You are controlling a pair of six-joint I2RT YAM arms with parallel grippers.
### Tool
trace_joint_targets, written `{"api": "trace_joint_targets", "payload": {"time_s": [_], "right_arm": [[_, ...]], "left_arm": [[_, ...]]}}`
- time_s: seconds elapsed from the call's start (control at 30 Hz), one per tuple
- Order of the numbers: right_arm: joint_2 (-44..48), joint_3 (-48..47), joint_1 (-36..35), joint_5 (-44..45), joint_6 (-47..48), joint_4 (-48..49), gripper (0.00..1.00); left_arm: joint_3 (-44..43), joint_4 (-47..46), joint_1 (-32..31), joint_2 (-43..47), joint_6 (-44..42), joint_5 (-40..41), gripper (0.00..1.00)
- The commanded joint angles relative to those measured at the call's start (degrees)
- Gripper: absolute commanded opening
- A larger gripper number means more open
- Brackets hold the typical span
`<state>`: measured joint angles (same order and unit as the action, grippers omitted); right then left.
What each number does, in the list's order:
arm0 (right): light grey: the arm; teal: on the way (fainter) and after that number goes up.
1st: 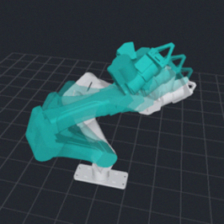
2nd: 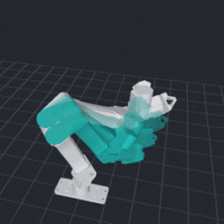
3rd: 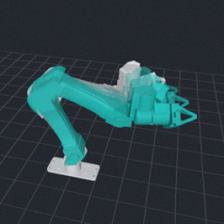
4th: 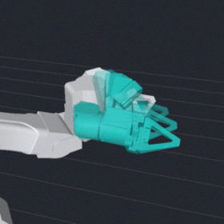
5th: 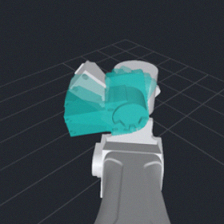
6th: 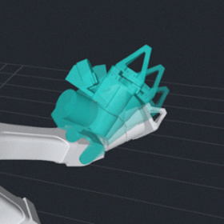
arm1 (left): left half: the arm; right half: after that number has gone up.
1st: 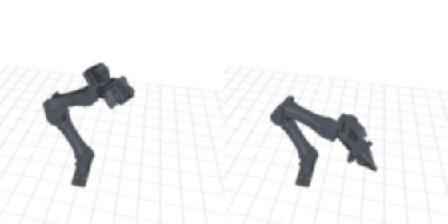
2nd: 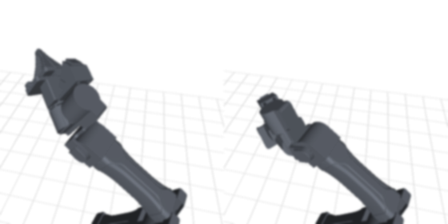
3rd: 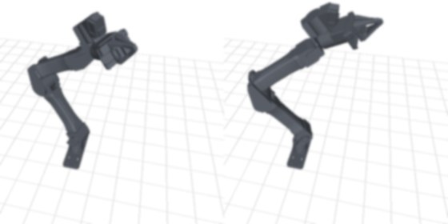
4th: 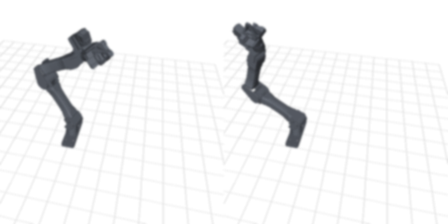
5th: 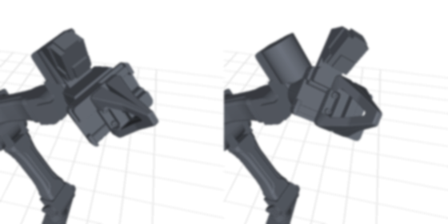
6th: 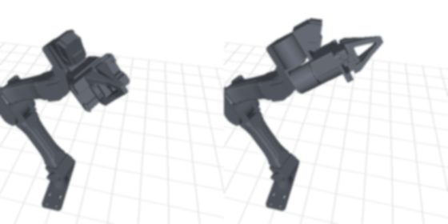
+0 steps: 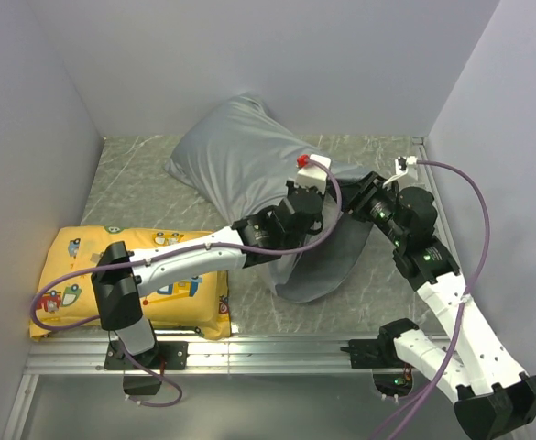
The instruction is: Remove the pillowcase from the pillow
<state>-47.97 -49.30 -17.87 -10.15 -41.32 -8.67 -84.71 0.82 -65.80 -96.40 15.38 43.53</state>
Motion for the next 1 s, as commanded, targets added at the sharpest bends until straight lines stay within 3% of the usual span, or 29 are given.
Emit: {"api": "trace_joint_targets", "payload": {"time_s": [0.0,0.2,0.53,0.6,0.67,0.7,0.97], "right_arm": [[2.7,2.4,0.1,3.4,2.2,0.7,0.57],[6.0,6.7,-0.1,3.2,3.5,0.0,0.63],[-0.7,10.4,-3.5,2.6,0.7,13.0,0.84],[-3.3,10.4,-4.0,3.8,-0.2,14.0,0.68],[-4.7,10.1,-3.9,6.3,-0.7,12.7,0.29],[-5.2,10.0,-3.9,7.2,-0.8,11.9,0.0],[0.7,14.7,-3.8,14.7,0.4,3.7,0.0]], "left_arm": [[-6.5,-1.0,2.8,0.7,1.8,3.7,0.0],[-10.0,1.0,3.8,-0.1,3.2,-0.5,0.01],[-12.1,2.6,4.7,-0.3,5.1,-4.9,0.02],[-12.1,2.8,5.3,0.1,5.9,-6.0,0.02],[-12.4,4.0,7.6,0.7,7.7,-8.1,0.03],[-12.4,4.4,8.8,1.1,8.6,-9.2,0.02],[-12.2,6.9,24.8,3.8,15.6,-13.5,0.02]]}}
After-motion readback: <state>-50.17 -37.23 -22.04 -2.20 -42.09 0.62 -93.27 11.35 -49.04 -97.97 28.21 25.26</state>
